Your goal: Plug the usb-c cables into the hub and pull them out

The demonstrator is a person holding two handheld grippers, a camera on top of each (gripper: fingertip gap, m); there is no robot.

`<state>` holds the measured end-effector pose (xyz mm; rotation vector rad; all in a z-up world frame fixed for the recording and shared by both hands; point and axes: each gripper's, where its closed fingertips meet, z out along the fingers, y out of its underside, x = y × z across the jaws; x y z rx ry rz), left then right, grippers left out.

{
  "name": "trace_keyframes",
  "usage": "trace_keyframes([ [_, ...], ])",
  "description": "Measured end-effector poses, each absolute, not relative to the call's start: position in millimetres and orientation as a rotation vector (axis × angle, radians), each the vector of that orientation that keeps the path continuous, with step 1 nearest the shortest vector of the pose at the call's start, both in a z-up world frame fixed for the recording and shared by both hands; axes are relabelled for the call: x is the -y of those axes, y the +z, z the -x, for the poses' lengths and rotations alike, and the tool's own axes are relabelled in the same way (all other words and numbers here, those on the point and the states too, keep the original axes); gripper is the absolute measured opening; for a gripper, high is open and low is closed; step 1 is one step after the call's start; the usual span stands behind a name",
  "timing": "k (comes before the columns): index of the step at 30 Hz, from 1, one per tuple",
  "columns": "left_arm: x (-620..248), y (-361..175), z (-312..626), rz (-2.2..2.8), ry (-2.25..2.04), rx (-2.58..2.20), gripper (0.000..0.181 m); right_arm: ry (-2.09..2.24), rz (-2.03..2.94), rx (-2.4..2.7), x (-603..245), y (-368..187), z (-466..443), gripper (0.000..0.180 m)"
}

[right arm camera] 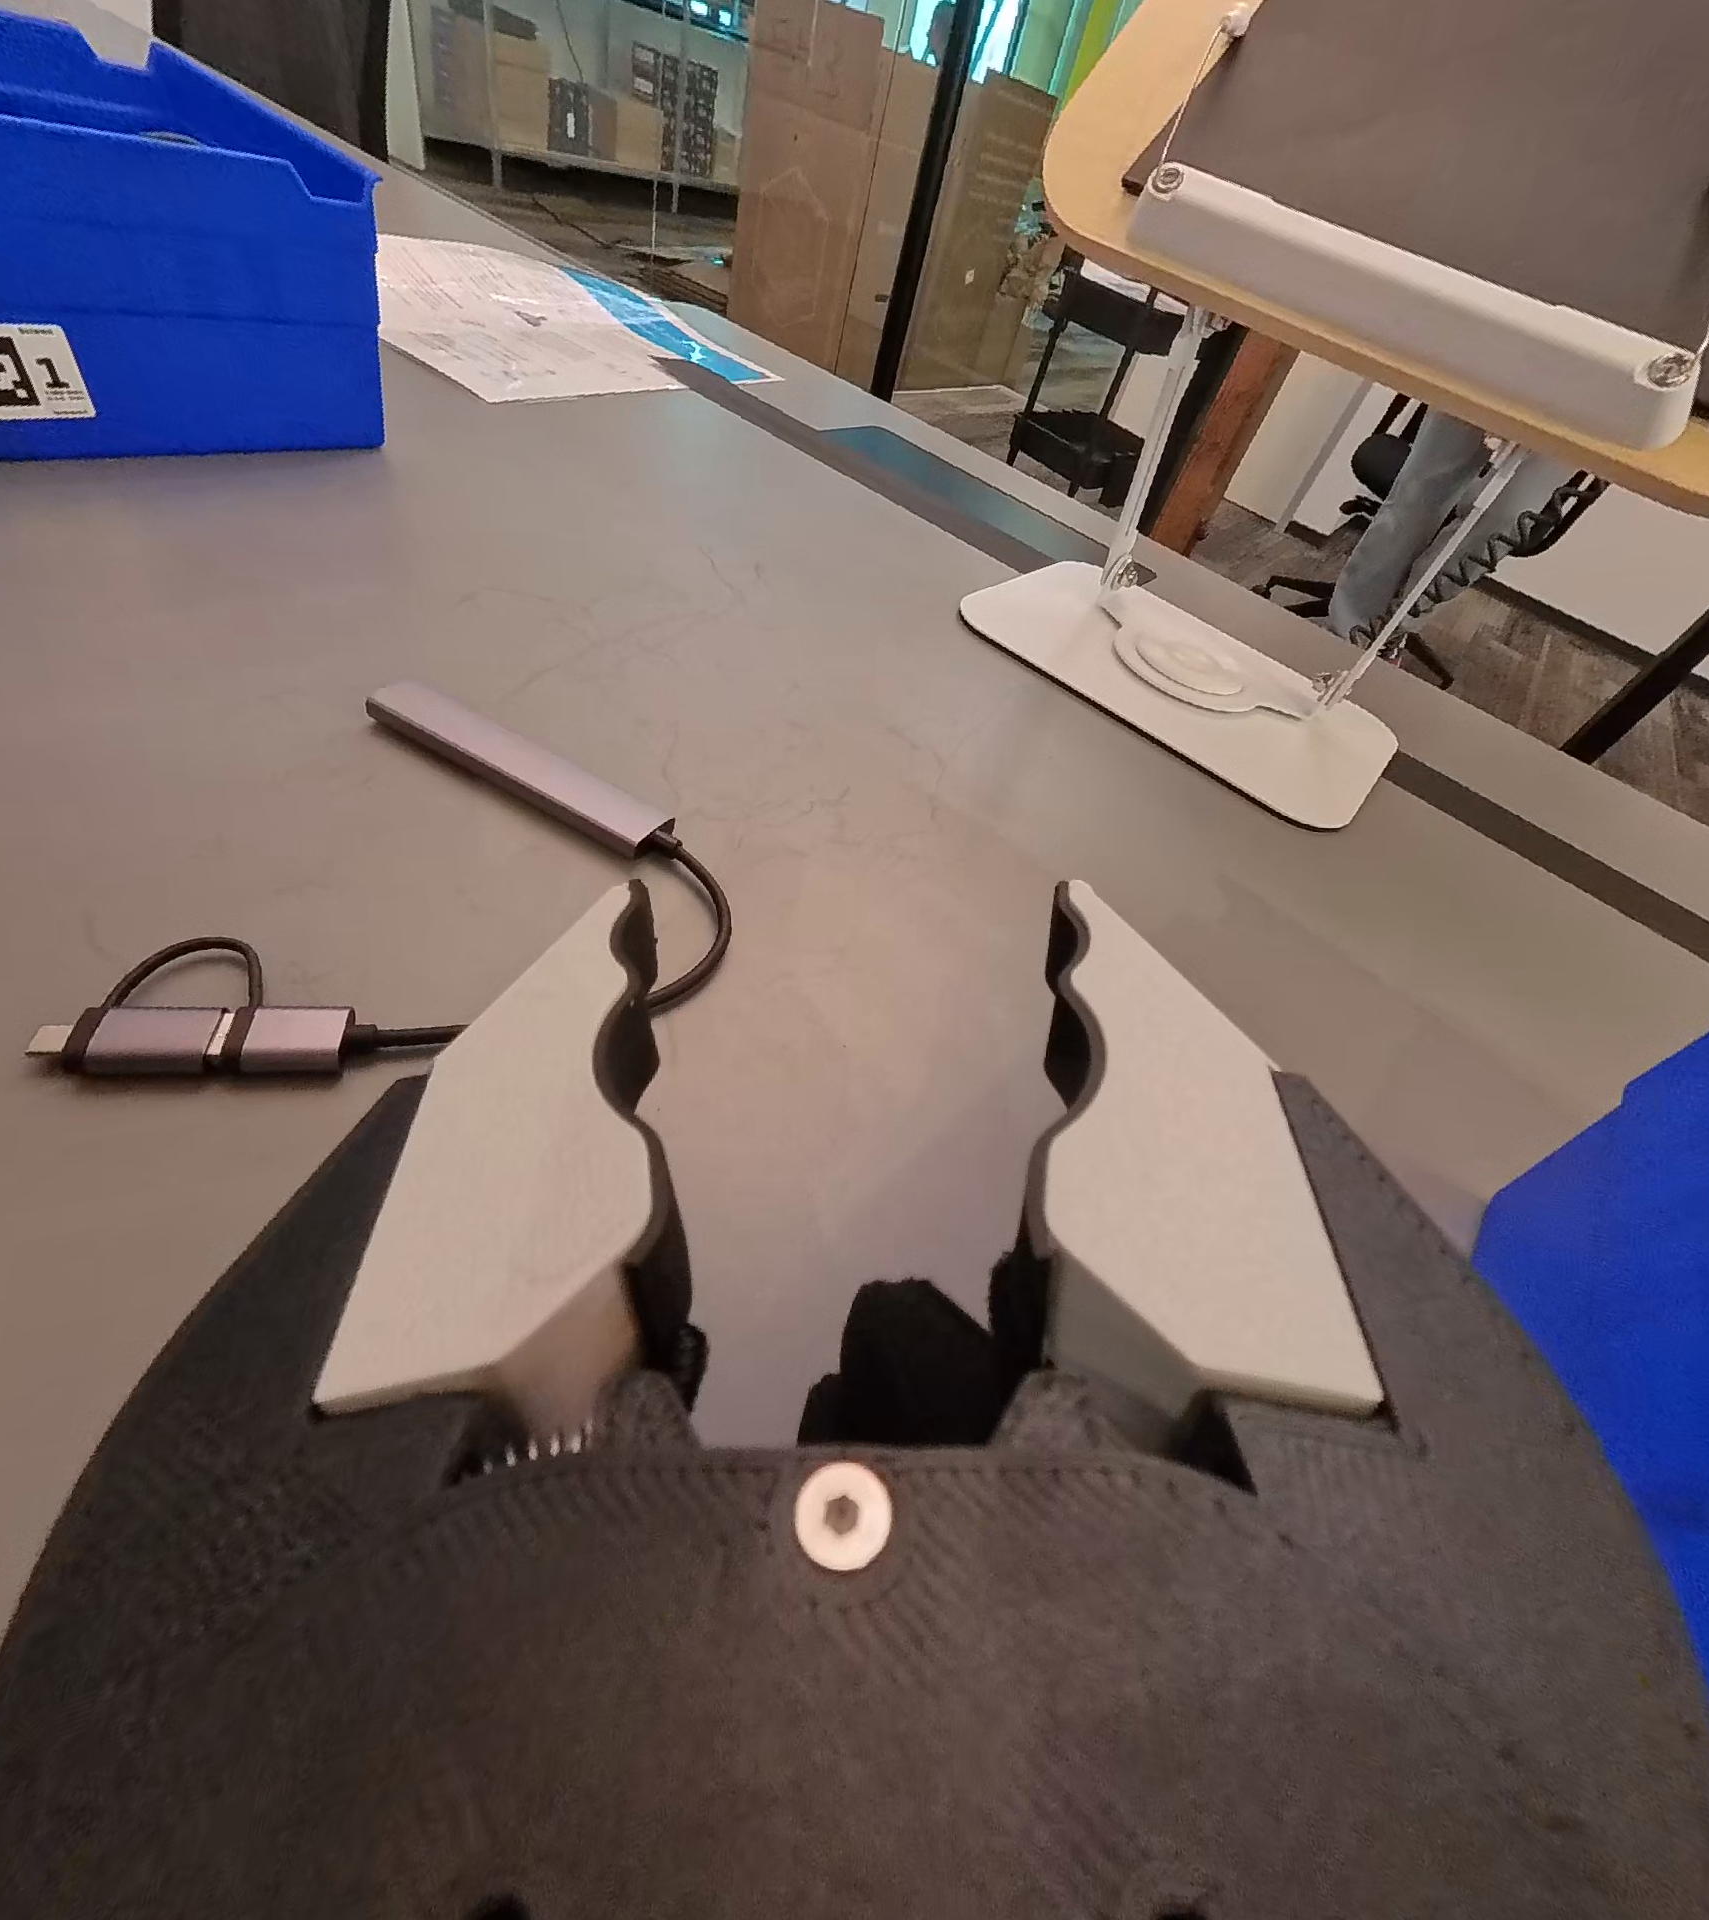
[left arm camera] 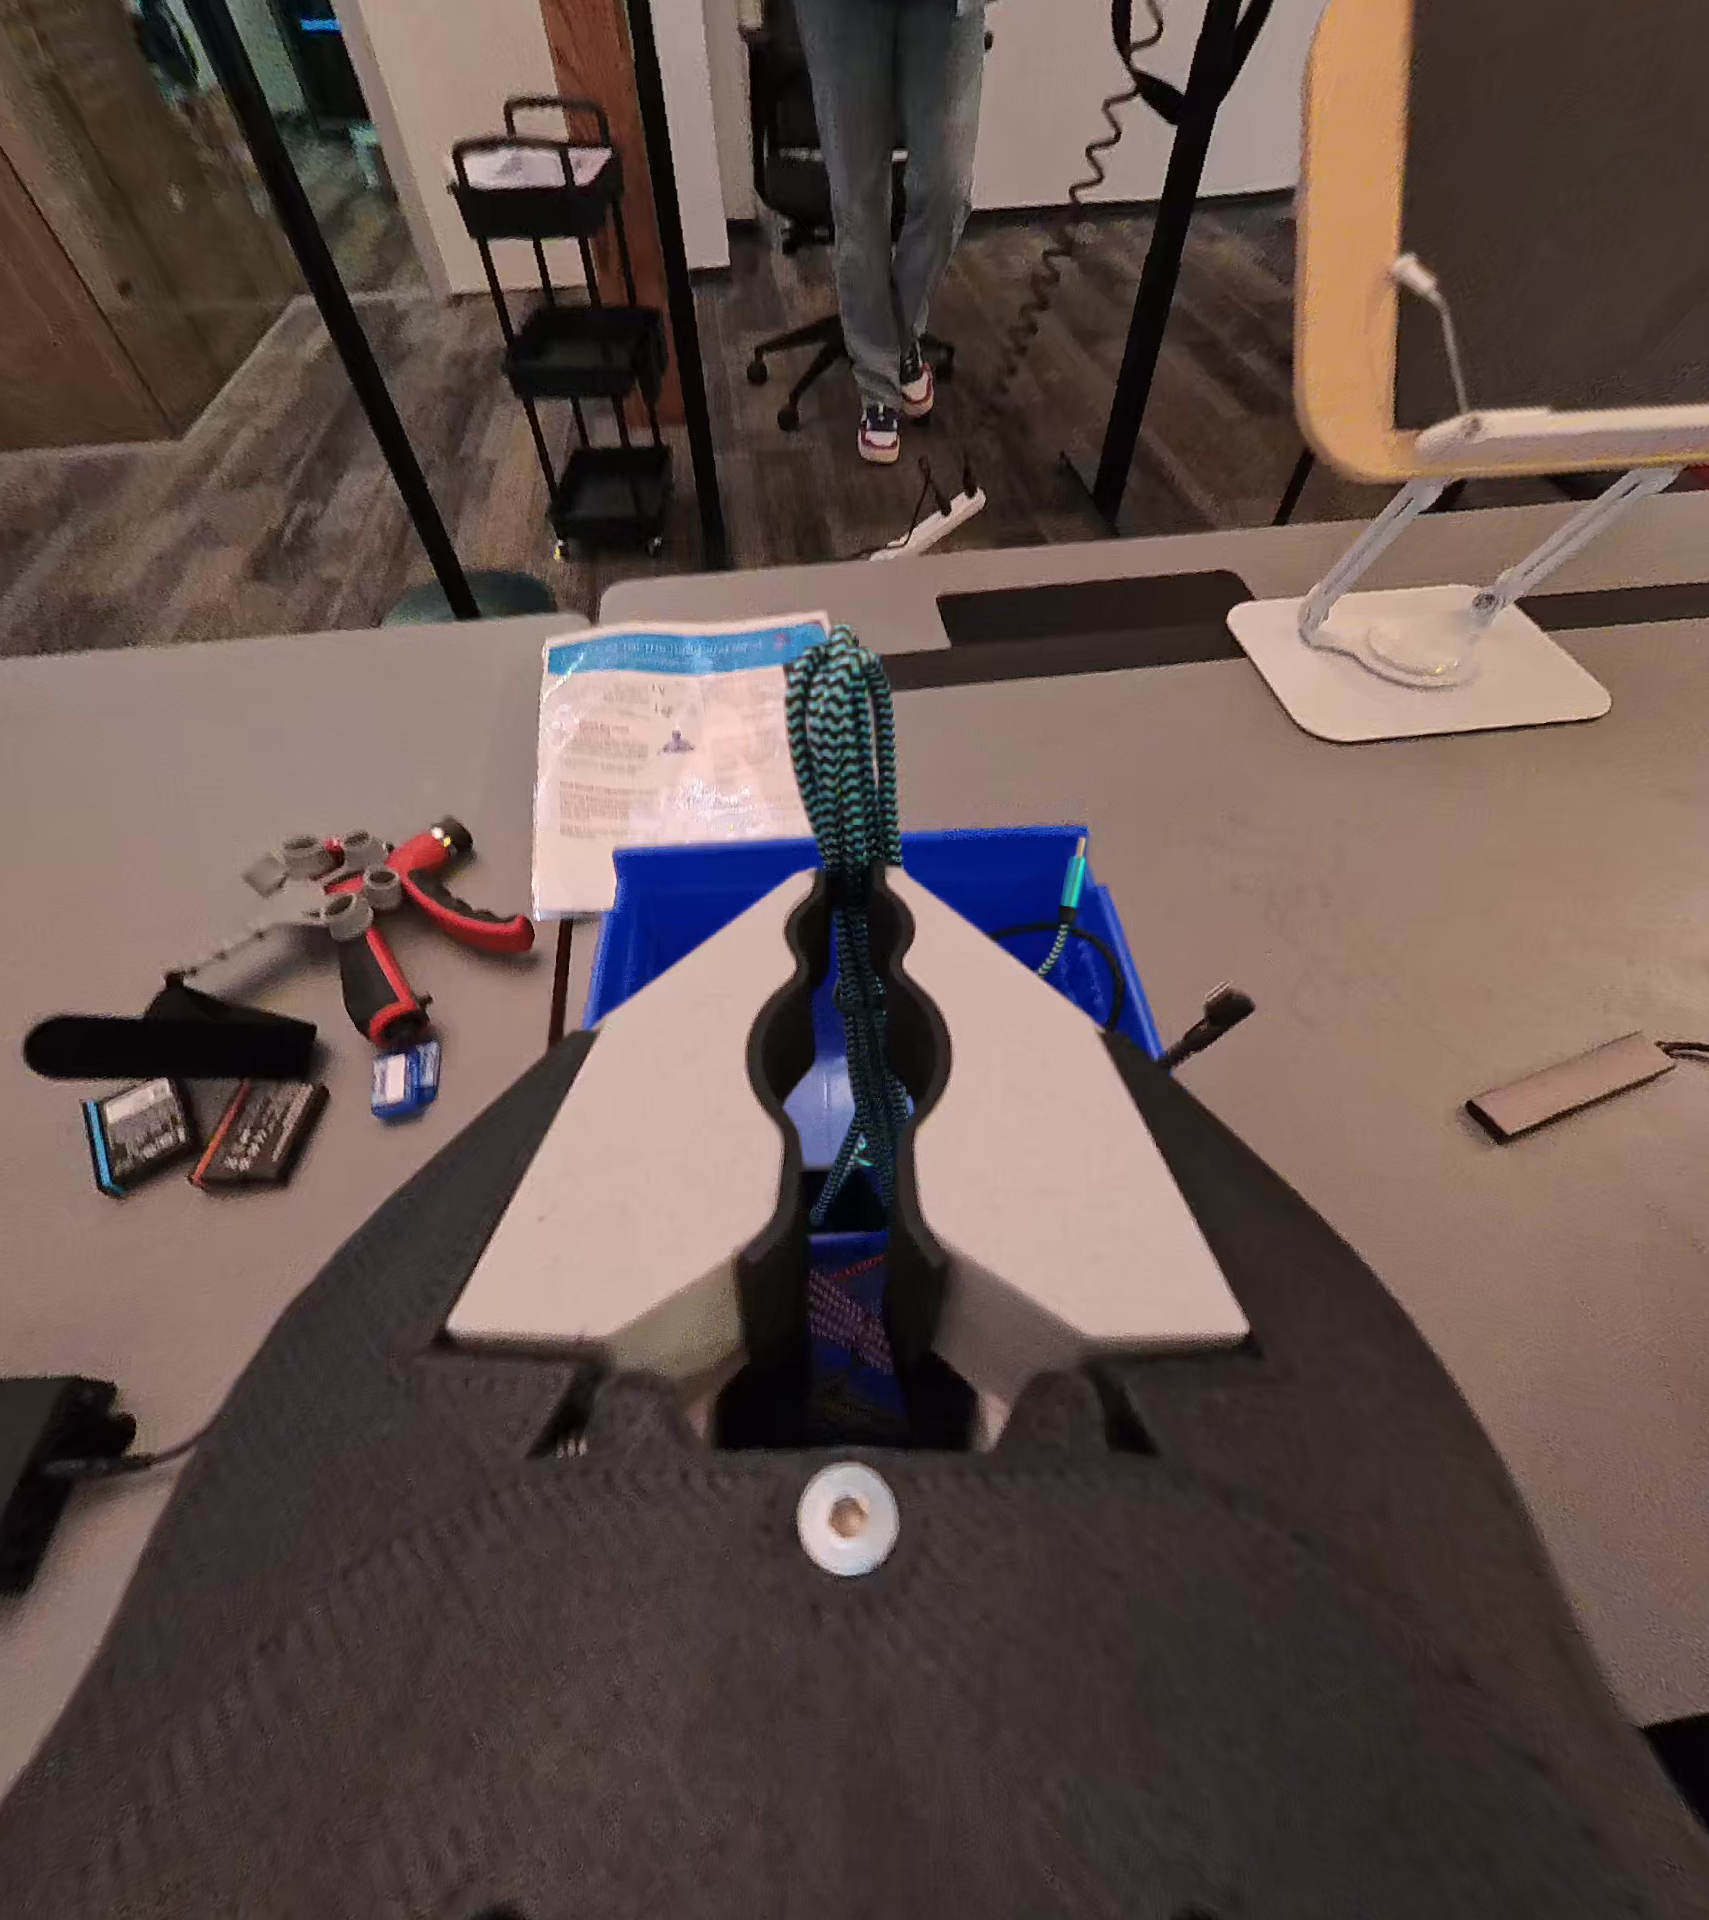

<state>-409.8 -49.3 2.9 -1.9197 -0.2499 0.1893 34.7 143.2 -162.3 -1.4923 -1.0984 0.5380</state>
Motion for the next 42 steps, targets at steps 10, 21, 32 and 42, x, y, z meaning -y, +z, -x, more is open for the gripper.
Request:
trace_keyframes([
  [10,8,79,351,1.802,0.125,0.061,0.004,0.531,1.490,1.106,-143,-163,-34,0.074],
  [21,-82,55,202,1.799,-0.220,-0.167,0.004,0.559,1.486,1.075,-144,-159,-37,0.074],
  [32,-207,-73,64,1.978,-0.741,-0.193,0.004,0.605,1.484,1.029,-147,-153,-41,0.074],
  [42,-254,-182,71,2.232,-0.853,-0.080,0.007,0.667,1.494,0.984,-150,-149,-44,0.074],
])
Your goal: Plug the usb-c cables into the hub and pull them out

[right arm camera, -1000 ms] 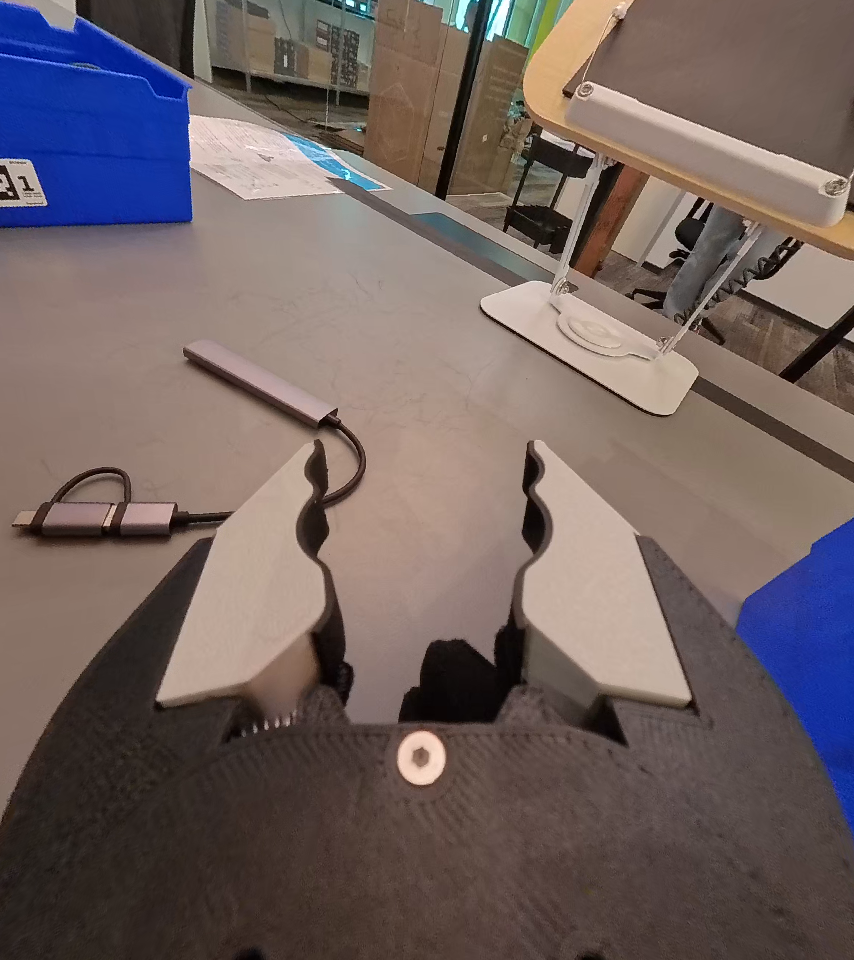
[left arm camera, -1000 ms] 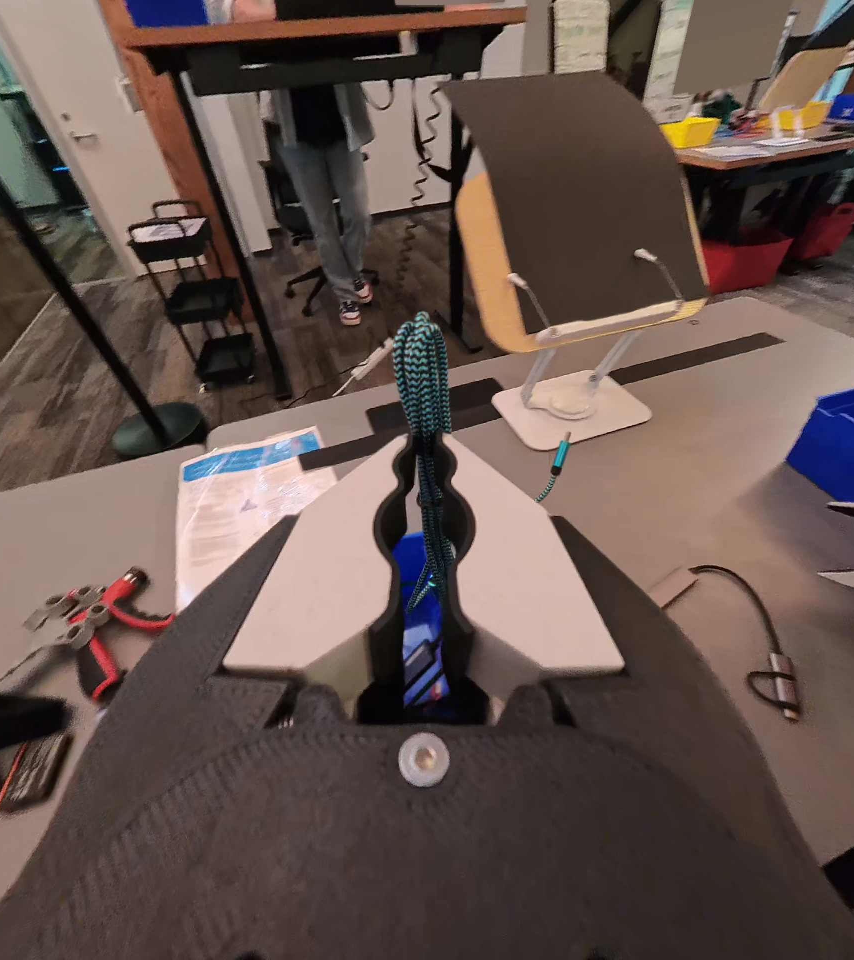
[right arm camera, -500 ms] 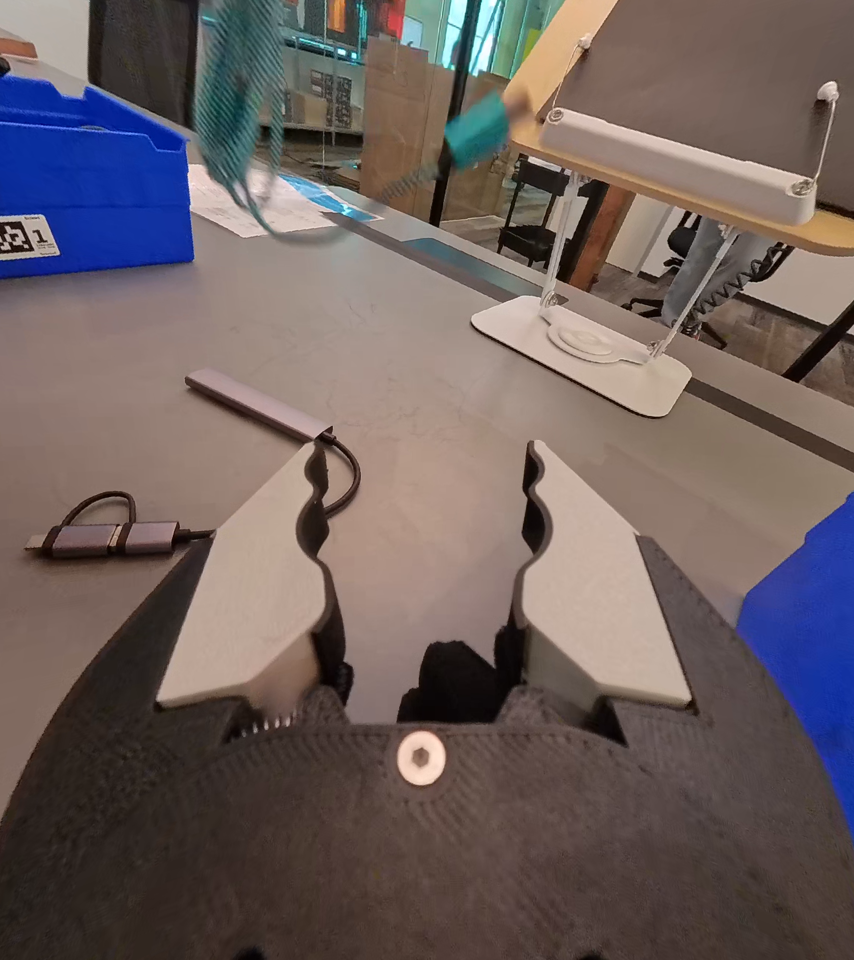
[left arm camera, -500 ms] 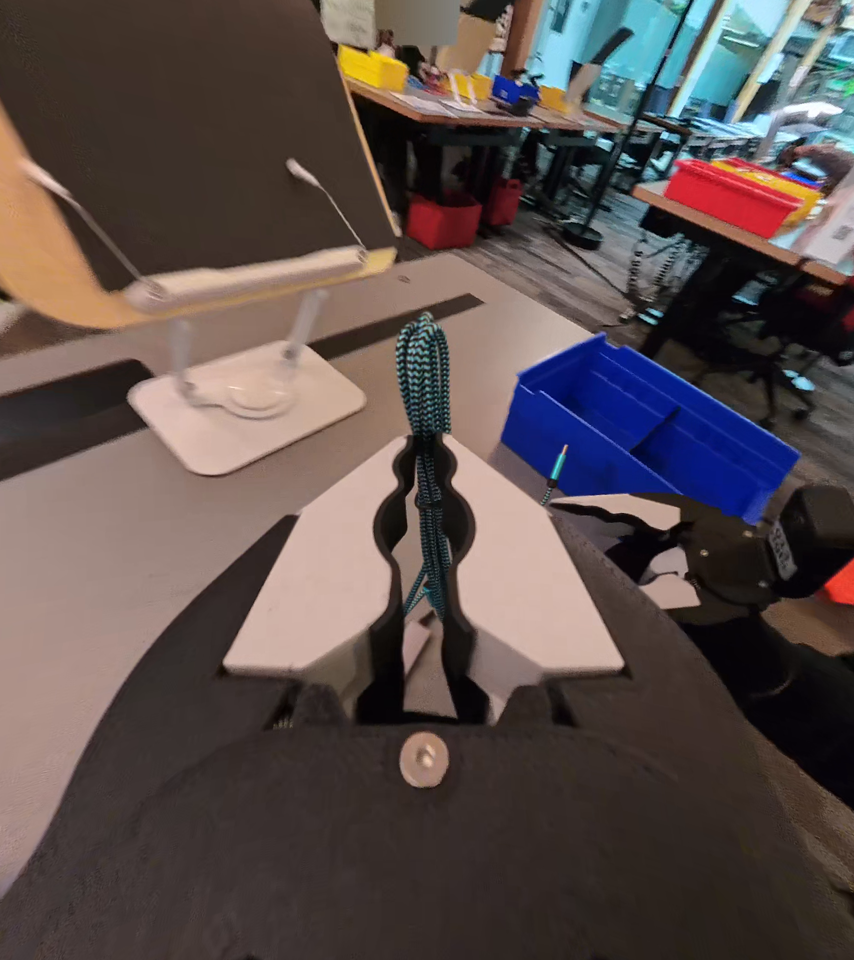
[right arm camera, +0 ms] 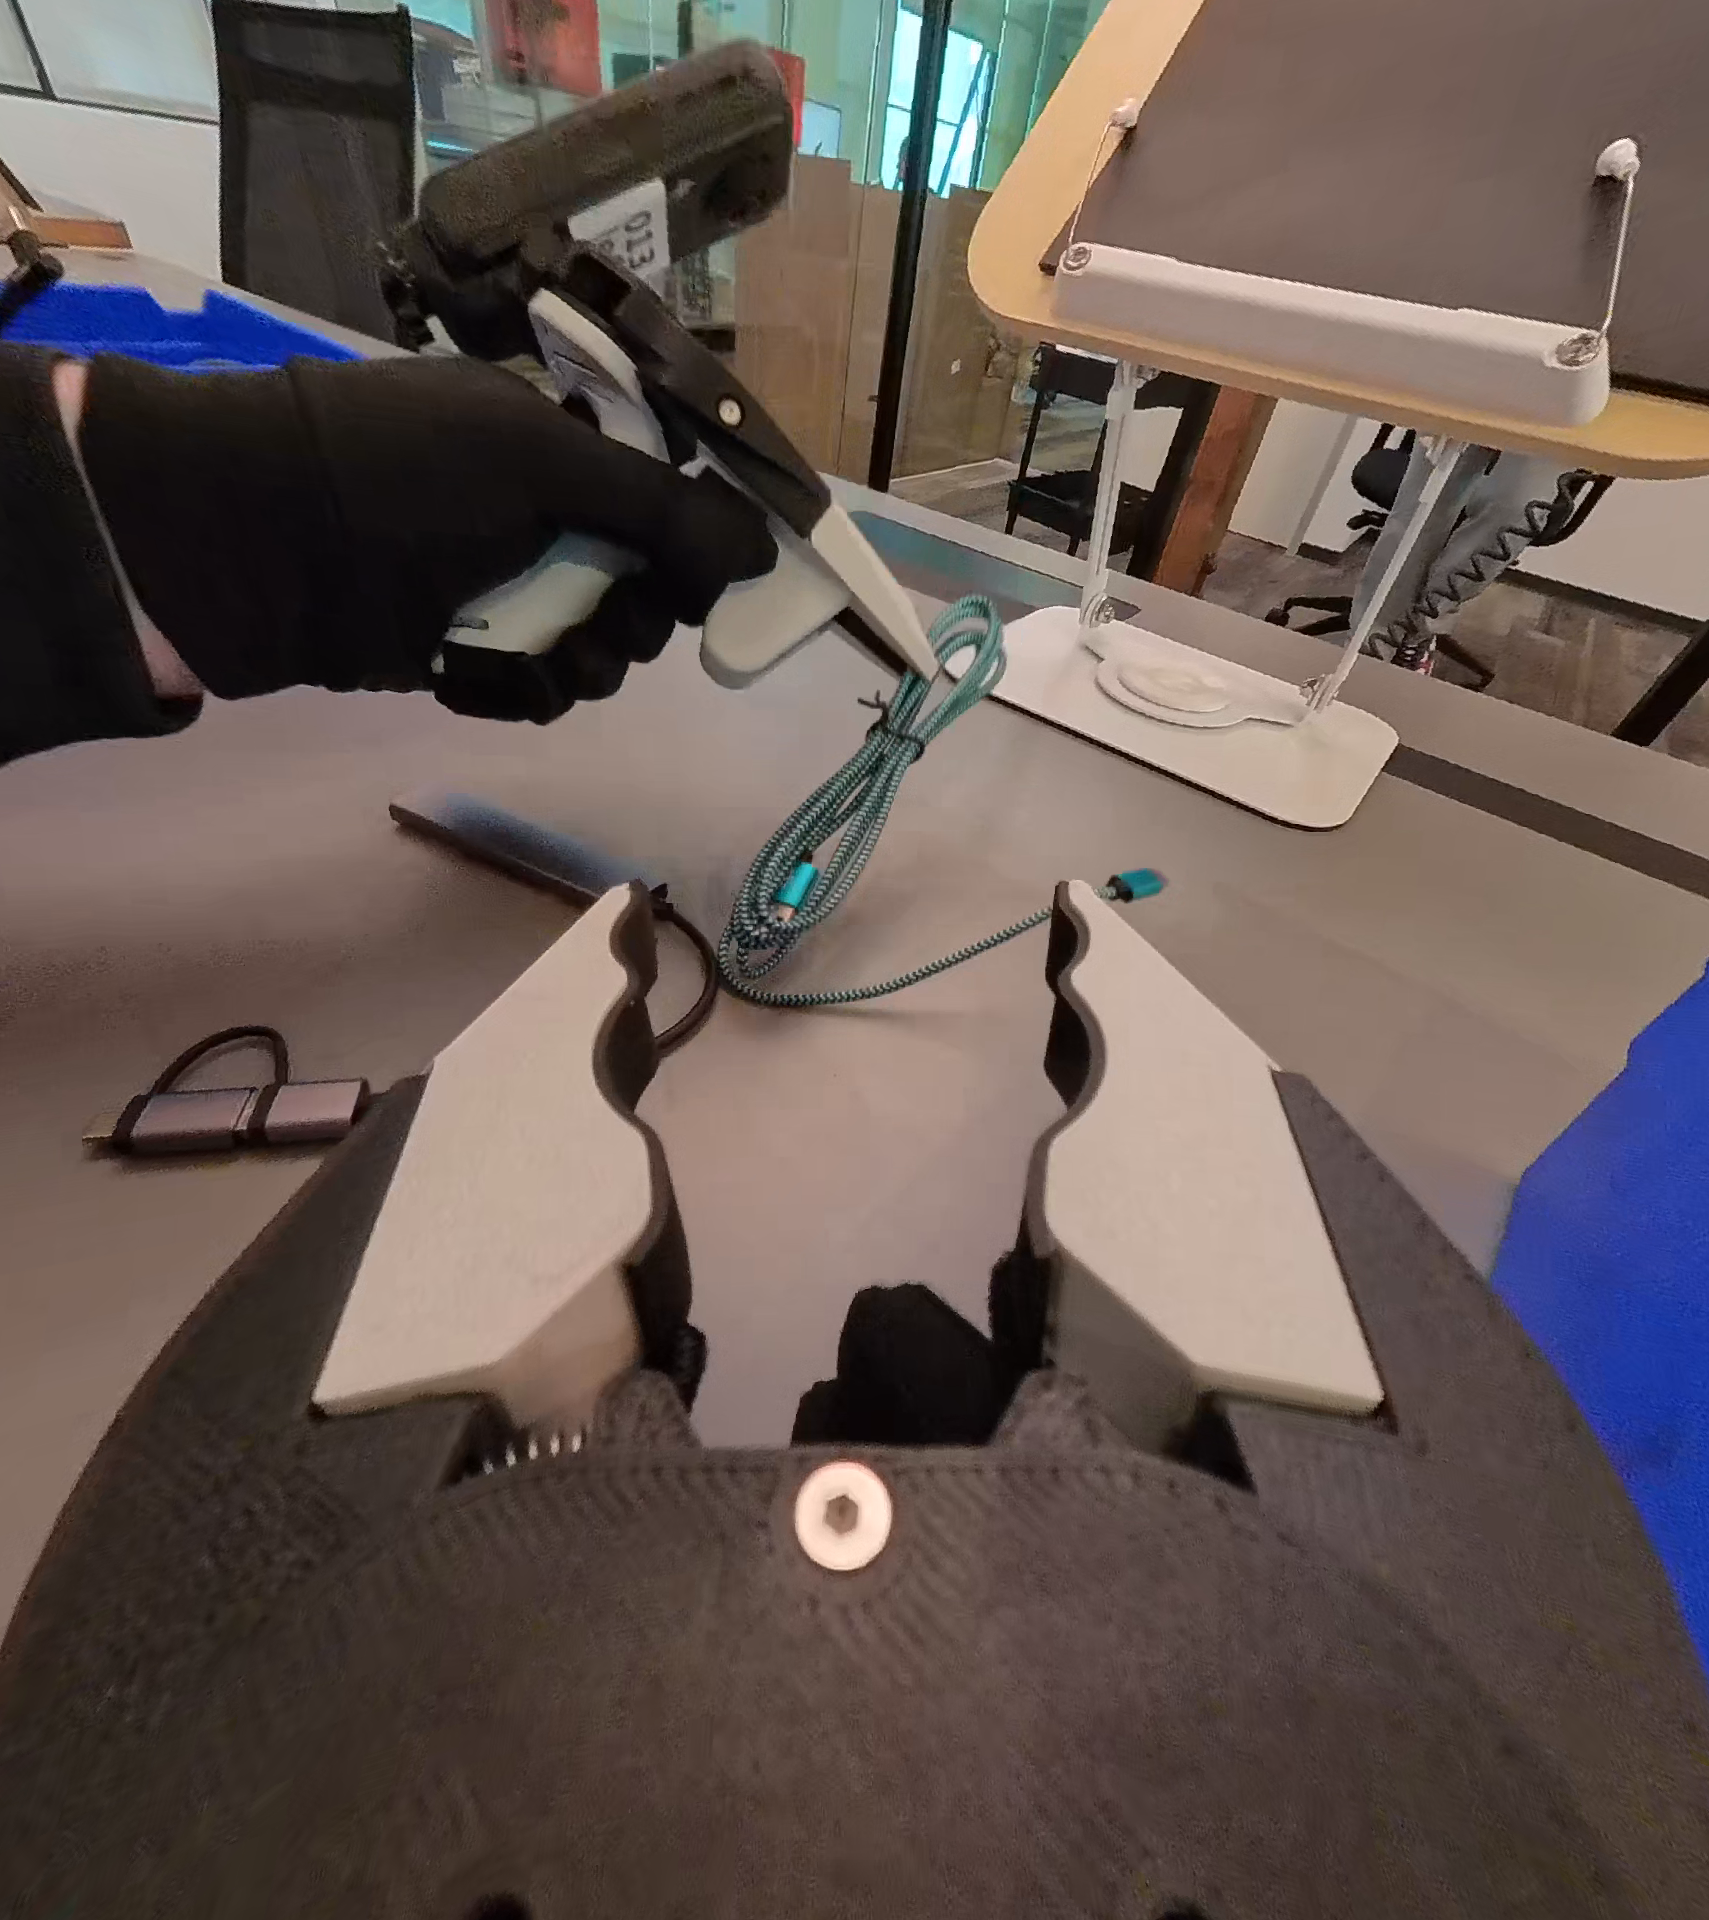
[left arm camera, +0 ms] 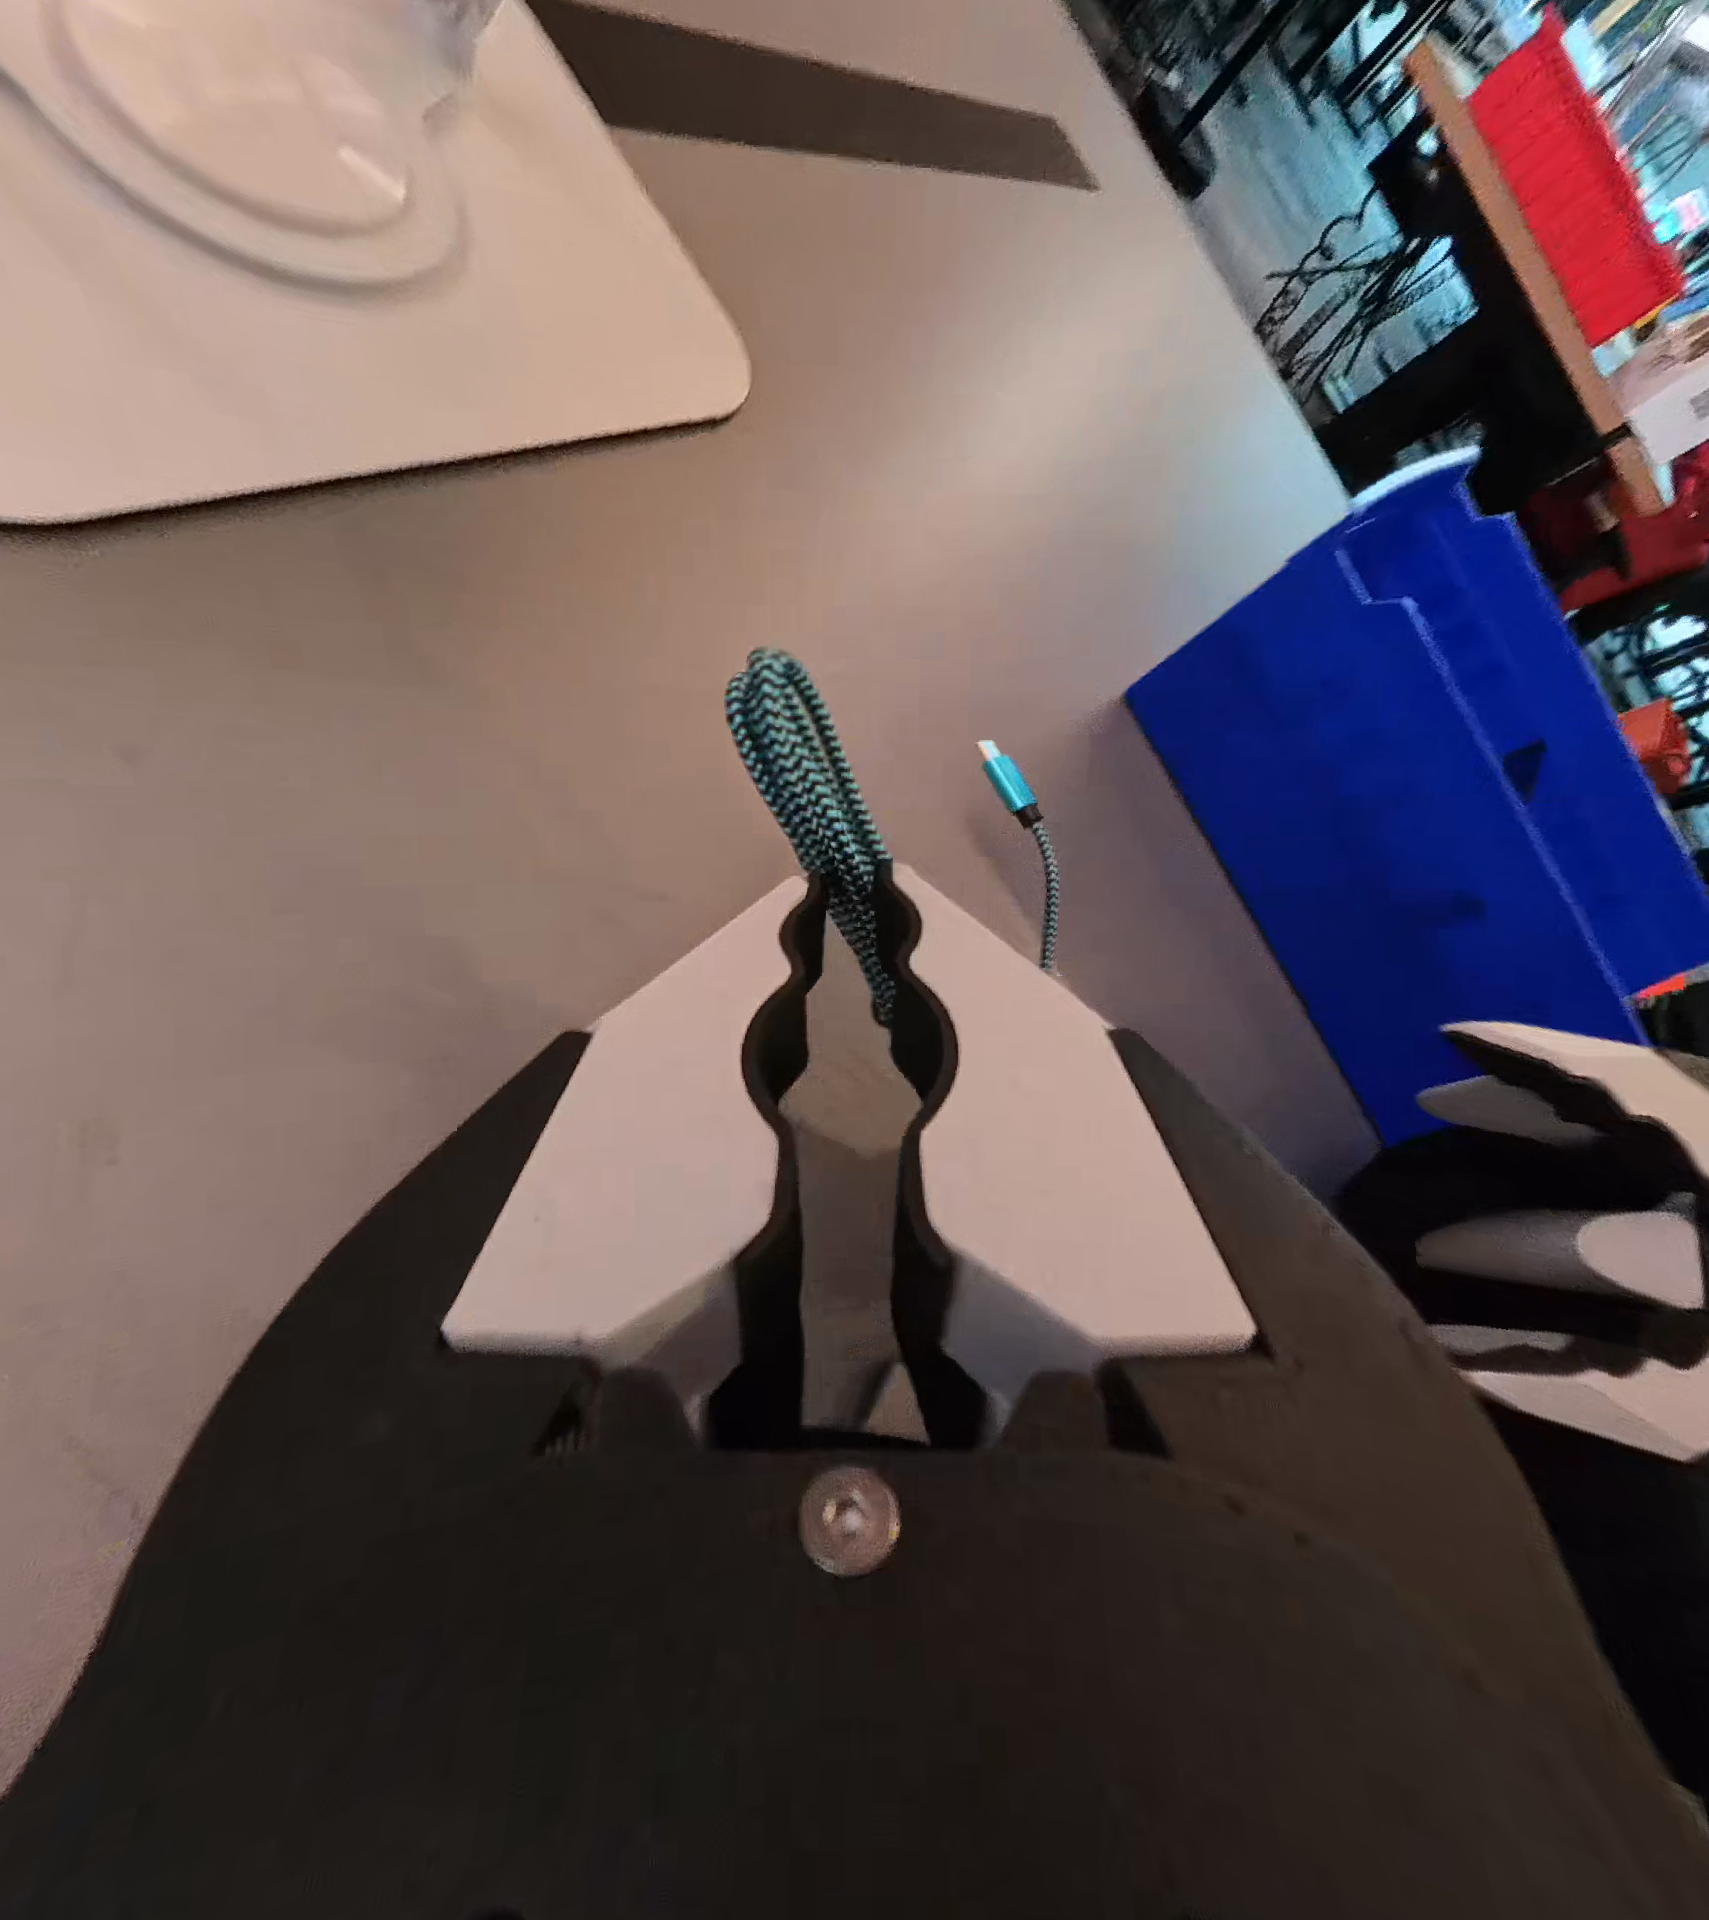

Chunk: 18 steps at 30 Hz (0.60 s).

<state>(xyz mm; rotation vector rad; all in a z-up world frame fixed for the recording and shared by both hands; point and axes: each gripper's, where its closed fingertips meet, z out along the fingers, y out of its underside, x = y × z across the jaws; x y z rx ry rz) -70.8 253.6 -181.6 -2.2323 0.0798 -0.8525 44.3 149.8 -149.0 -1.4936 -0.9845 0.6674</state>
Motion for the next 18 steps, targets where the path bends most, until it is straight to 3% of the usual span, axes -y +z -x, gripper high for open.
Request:
trace_keyframes([
  [6,-252,-177,86,2.229,-0.726,-0.099,0.031,0.668,1.495,0.986,-150,-149,-44,0.074],
  [9,-246,-167,61,2.243,-0.635,-0.284,0.030,0.673,1.496,0.986,-150,-149,-44,0.074],
  [16,-241,-226,-6,2.536,-0.615,-0.516,0.034,0.671,1.493,0.991,-149,-149,-43,0.074],
  [18,-244,-236,-15,2.575,-0.661,-0.502,0.024,0.676,1.491,0.987,-149,-149,-44,0.074],
])
